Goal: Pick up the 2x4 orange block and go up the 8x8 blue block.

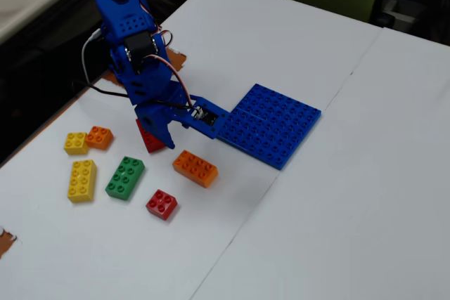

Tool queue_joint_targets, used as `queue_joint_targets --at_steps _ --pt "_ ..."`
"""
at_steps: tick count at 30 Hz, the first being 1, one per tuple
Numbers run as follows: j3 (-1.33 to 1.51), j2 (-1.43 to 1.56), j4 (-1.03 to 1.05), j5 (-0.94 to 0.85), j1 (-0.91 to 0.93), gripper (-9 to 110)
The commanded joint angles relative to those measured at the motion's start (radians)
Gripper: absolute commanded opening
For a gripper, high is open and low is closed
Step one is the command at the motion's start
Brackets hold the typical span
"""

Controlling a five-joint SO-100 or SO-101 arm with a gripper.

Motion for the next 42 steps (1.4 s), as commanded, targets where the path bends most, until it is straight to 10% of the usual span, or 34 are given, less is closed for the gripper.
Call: queue_joint_targets --at_steps 1,42 --pt "-0.083 -0.035 -0.051 0.103 -0.002 24" --pt "-0.354 -0.373 -0.103 0.225 -0.003 7"
